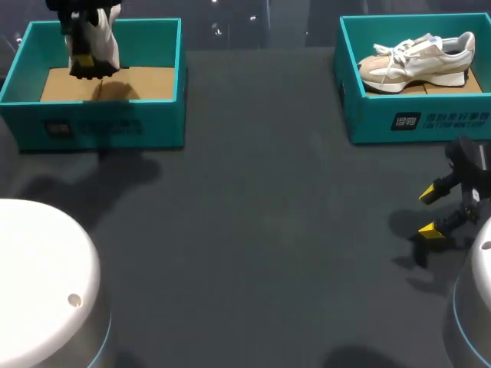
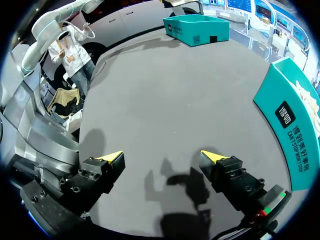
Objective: Take the shoe out of the shoebox, open the shoe tongue, remove and reinsert the insole, then place the shoe into the shoebox
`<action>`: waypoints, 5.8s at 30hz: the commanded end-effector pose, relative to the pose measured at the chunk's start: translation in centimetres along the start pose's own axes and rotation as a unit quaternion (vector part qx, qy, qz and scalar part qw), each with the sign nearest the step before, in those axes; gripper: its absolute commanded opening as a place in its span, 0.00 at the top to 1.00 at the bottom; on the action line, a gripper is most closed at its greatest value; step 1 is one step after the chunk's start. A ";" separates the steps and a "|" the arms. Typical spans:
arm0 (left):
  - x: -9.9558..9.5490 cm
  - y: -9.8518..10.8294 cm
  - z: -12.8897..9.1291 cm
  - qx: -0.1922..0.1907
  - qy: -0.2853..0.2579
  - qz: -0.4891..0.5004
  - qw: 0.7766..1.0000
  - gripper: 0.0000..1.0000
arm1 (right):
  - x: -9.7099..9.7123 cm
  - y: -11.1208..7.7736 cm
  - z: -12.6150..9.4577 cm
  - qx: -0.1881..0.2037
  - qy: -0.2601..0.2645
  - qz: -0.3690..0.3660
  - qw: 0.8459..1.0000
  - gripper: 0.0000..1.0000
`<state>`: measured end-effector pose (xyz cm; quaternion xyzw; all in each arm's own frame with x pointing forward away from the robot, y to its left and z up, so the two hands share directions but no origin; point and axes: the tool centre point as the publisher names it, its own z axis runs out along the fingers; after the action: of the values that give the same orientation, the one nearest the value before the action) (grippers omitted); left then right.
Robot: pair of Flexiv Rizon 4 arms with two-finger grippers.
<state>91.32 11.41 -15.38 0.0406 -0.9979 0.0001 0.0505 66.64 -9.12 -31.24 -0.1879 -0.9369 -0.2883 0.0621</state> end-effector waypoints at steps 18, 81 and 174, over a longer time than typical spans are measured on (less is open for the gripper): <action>-8.9 6.8 0.3 -0.003 0.026 0.012 1.000 1.00 | 0.1 0.0 0.0 0.001 -0.002 0.000 1.000 0.00; -16.4 17.8 1.8 -0.105 0.014 0.704 0.702 1.00 | 0.1 0.0 0.0 0.001 -0.002 0.000 1.000 0.00; -17.5 15.8 21.4 -0.163 0.074 0.724 0.666 0.70 | 0.1 0.0 0.0 0.001 -0.002 0.000 1.000 0.00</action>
<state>105.21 28.70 -37.54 -0.7037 -0.6901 -0.1224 0.1168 66.64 -9.12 -31.24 -0.1879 -0.9369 -0.2882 0.0621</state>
